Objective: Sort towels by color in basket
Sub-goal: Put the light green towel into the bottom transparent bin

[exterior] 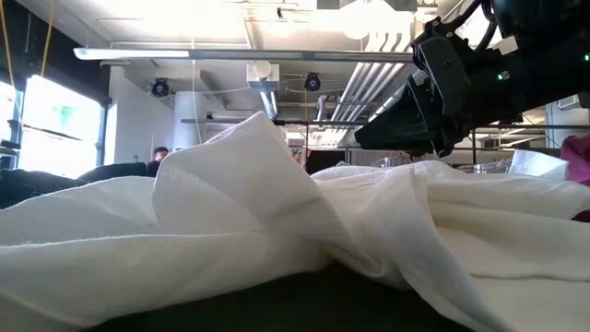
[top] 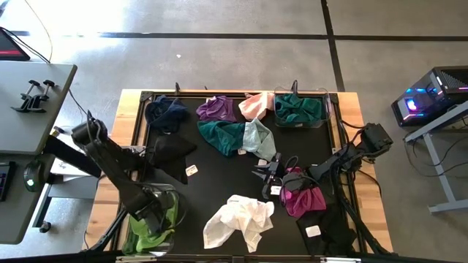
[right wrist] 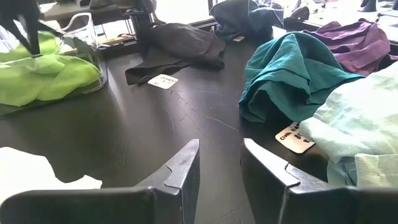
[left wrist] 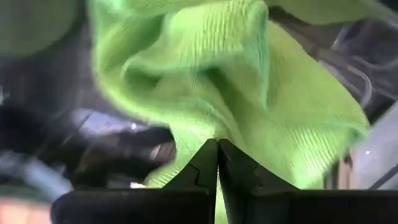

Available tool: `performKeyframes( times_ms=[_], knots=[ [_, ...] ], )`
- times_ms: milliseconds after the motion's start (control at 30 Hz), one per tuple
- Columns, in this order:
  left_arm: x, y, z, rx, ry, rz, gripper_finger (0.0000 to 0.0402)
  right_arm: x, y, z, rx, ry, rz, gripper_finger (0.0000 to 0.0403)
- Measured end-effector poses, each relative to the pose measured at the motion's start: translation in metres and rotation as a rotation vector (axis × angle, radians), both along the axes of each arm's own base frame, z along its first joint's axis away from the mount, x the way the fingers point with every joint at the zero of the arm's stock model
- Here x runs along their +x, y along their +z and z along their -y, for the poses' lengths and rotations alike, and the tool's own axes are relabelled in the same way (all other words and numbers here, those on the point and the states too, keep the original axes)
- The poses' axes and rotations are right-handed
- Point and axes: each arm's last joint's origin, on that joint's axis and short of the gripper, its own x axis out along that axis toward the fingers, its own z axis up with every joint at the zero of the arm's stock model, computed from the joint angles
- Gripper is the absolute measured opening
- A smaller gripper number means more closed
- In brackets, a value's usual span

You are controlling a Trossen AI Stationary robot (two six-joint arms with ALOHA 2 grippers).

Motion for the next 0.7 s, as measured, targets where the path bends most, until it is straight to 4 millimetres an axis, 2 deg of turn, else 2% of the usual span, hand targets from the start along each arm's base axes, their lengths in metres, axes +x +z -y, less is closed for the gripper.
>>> performKeyframes(
  times_ms=[133, 300, 400, 467, 567, 700],
  knots=[
    [0.0, 0.038, 0.002, 0.034, 0.038, 0.022, 0.0001, 0.0, 0.0, 0.0, 0.008, -0.003, 0.003, 0.0108],
    [0.01, 0.064, 0.006, 0.095, -0.02, 0.268, 0.0001, 0.0, -0.001, 0.002, -0.011, -0.006, -0.009, 0.0108],
    [0.018, 0.067, 0.007, 0.118, -0.034, 0.385, 0.0001, 0.001, -0.001, 0.003, 0.0, -0.011, -0.006, 0.0108],
    [0.021, 0.067, 0.006, 0.118, -0.02, 0.393, 0.0005, 0.001, -0.001, 0.003, 0.015, -0.003, -0.004, 0.0108],
    [0.02, 0.065, 0.006, 0.1, 0.016, 0.335, 0.0021, 0.001, -0.001, 0.001, 0.029, 0.03, -0.009, 0.0108],
    [0.007, 0.064, 0.005, 0.114, 0.091, 0.203, 0.0055, 0.001, -0.002, 0.001, 0.021, 0.032, -0.017, 0.0108]
  ],
)
